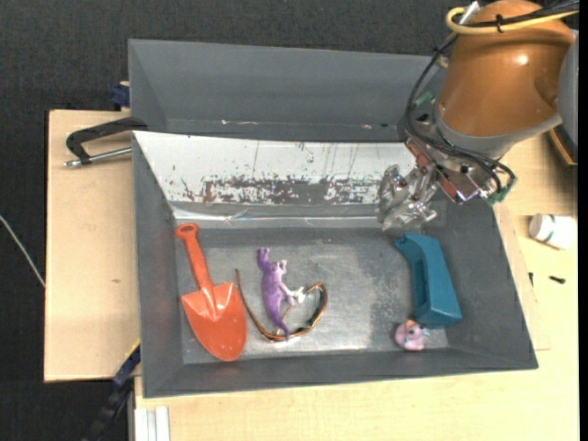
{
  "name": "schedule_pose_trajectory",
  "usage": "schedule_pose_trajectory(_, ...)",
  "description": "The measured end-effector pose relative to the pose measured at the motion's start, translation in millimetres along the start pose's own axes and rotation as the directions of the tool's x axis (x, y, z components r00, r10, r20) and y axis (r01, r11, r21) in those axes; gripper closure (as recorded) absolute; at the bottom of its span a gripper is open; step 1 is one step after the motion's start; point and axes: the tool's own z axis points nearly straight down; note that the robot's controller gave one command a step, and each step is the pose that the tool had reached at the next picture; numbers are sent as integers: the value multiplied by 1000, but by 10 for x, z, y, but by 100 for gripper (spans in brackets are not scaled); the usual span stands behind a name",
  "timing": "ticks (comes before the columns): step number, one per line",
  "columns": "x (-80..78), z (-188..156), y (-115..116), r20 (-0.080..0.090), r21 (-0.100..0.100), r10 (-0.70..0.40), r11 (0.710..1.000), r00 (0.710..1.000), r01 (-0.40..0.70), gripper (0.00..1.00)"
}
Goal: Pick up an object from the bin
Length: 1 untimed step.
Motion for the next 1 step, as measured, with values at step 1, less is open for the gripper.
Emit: schedule_pose_trajectory(1, -5, 382, 9, 5, 1, 174, 985, 985, -174, 100)
